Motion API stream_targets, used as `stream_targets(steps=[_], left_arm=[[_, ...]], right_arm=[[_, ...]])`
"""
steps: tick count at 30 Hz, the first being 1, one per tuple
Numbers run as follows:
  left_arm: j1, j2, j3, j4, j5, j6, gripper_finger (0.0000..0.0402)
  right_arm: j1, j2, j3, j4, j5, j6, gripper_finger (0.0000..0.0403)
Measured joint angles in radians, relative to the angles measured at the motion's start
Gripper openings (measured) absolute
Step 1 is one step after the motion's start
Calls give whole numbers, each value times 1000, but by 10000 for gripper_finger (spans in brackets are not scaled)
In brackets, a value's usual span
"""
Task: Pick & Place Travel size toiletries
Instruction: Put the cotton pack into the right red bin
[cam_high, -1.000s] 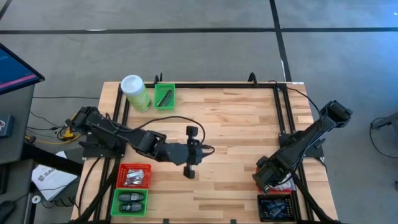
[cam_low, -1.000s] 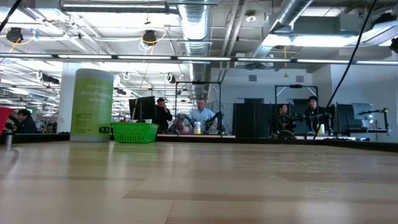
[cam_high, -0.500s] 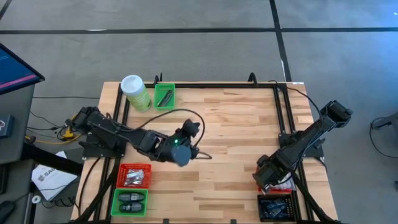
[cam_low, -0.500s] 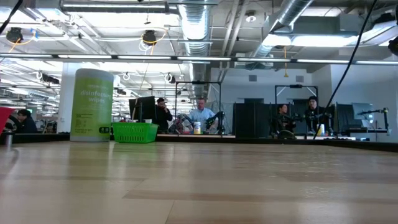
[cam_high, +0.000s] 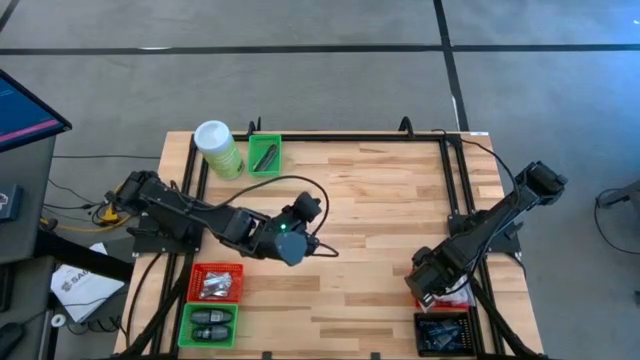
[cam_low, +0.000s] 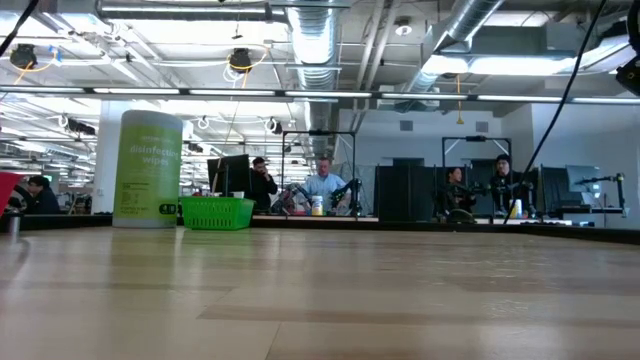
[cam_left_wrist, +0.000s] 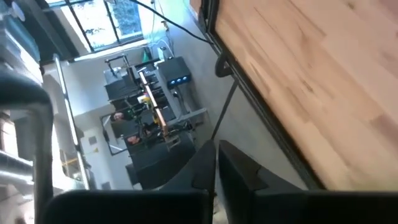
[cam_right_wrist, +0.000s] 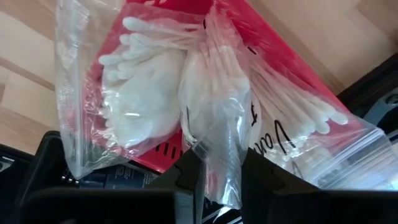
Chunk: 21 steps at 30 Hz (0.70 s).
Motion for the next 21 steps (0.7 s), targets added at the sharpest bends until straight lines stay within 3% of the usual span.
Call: stream_targets(steps=[12,21], left_arm=[[1,0,0,82,-4,-330,11],[-22,0,0,93,-4,-421,34]], right_arm=[[1,0,47,-7,0,-29,68],[9,-1,56,-41,-2,5,157]])
